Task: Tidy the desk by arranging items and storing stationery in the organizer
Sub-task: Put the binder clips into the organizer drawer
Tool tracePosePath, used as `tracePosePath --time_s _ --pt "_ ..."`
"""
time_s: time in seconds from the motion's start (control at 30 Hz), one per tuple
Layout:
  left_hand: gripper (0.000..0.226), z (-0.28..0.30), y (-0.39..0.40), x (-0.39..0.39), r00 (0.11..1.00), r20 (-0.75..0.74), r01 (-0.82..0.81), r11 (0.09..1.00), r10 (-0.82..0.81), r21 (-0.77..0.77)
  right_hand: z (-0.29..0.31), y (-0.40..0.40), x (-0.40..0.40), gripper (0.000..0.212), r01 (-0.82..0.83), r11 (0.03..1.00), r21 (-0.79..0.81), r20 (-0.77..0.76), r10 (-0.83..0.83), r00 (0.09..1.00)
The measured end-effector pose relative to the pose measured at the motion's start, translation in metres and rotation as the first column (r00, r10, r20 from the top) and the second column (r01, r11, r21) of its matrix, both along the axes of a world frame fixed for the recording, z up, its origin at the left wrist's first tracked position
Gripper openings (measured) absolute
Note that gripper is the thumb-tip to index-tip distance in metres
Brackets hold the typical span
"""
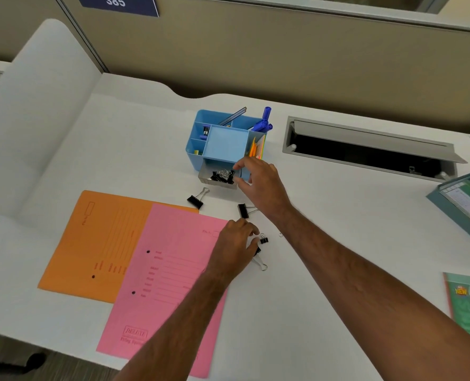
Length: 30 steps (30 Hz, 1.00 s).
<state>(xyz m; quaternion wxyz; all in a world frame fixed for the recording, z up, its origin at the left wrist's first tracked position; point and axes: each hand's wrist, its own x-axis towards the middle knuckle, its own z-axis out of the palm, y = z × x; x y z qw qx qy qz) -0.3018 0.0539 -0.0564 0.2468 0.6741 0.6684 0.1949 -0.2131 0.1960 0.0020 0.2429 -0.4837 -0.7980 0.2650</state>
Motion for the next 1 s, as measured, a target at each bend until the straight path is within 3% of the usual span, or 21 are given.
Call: tracePosePath --time_s 0.6,0.83,1.0 --pt "0.035 -0.004 0.0 0.015 0.998 -0.054 0.023 0.998 -0.026 -0.052 -0.055 -0.048 0.123 0.017 0.208 0.972 -0.111 0.131 -0.193 0.972" --pt "0.014 -0.002 0.01 0.024 0.988 -0.145 0.052 0.999 -0.053 -0.014 -0.059 -0.053 0.137 0.016 0.256 0.959 -0.125 0.131 -0.24 0.962" --pt "0.012 0.0 0.012 0.023 0.994 -0.108 0.004 1.0 -0.006 -0.02 -0.06 -0.055 0.144 0.014 0.262 0.955 -0.142 0.13 -0.245 0.961"
